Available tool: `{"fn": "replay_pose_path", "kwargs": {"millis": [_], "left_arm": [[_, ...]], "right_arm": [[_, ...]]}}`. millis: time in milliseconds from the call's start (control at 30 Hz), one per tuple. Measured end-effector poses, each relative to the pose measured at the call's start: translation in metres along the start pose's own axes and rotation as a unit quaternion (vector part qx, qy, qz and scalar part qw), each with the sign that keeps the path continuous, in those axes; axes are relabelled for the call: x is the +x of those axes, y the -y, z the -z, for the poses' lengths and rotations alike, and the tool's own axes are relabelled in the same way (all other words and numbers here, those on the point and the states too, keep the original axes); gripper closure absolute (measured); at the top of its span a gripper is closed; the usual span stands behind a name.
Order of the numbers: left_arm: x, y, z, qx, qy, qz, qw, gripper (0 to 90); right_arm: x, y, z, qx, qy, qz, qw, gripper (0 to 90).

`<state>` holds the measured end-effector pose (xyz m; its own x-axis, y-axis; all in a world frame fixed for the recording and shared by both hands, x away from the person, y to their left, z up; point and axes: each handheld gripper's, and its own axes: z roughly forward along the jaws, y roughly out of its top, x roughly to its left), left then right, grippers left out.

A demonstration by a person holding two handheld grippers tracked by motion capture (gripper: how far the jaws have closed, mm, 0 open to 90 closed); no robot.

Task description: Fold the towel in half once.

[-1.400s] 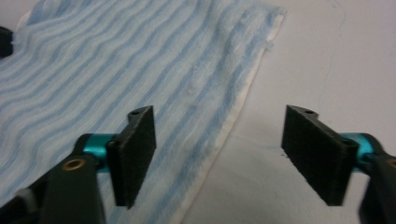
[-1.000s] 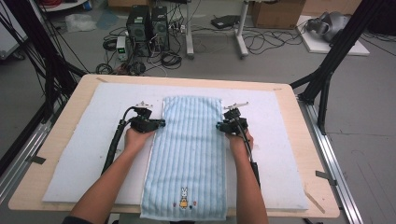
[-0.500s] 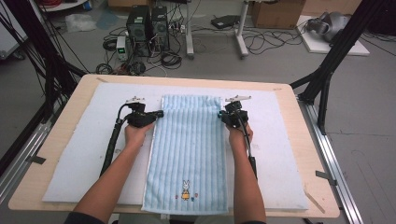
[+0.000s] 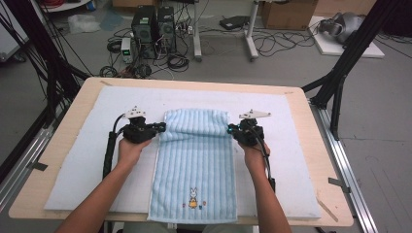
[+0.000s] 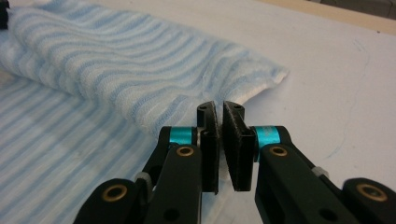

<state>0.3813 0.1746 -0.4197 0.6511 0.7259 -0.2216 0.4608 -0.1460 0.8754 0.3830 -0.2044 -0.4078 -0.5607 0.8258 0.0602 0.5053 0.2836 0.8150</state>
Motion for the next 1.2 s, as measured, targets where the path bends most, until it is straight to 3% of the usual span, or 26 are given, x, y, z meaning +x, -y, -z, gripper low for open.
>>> {"fn": "replay_pose_path", "kwargs": {"millis": [67,267,500,800,867,900,967,1033,1100,1200], "left_arm": [[-0.004,0.002,0.005,-0.008,0.008,0.001,0.9999,85.1],[-0.014,0.005,0.016,-0.018,0.025,-0.016,0.9994,84.4],[-0.024,0.026,0.024,0.012,0.037,-0.025,0.9989,84.0],[-0.031,0.045,0.033,0.042,0.045,-0.006,0.9981,83.2],[-0.029,0.045,0.032,0.046,0.048,0.008,0.9977,77.4],[-0.027,0.044,0.030,0.045,0.049,0.018,0.9976,70.2],[-0.023,0.040,0.030,0.029,0.032,0.024,0.9988,56.7],[-0.018,0.034,0.029,0.014,0.028,0.036,0.9989,48.8],[-0.009,0.027,0.026,0.004,0.034,0.055,0.9979,46.6],[0.003,0.015,0.021,-0.004,0.018,0.074,0.9971,42.4]], "right_arm": [[0.005,0.002,0.006,0.008,0.001,0.007,0.9999,85.0],[0.017,0.017,0.027,-0.008,0.000,0.013,0.9999,85.0],[0.029,0.034,0.039,-0.004,-0.010,0.017,0.9998,85.0],[0.038,0.054,0.042,0.018,-0.022,0.015,0.9995,84.8],[0.040,0.056,0.042,0.022,-0.023,0.014,0.9994,83.9],[0.040,0.057,0.041,0.023,-0.022,0.012,0.9994,81.9],[0.038,0.057,0.040,0.017,-0.027,0.002,0.9995,75.5],[0.036,0.054,0.041,0.005,-0.027,-0.008,0.9996,70.3],[0.034,0.049,0.042,-0.003,-0.022,-0.015,0.9996,65.2],[0.026,0.039,0.037,-0.004,-0.010,-0.026,0.9996,56.6]]}}
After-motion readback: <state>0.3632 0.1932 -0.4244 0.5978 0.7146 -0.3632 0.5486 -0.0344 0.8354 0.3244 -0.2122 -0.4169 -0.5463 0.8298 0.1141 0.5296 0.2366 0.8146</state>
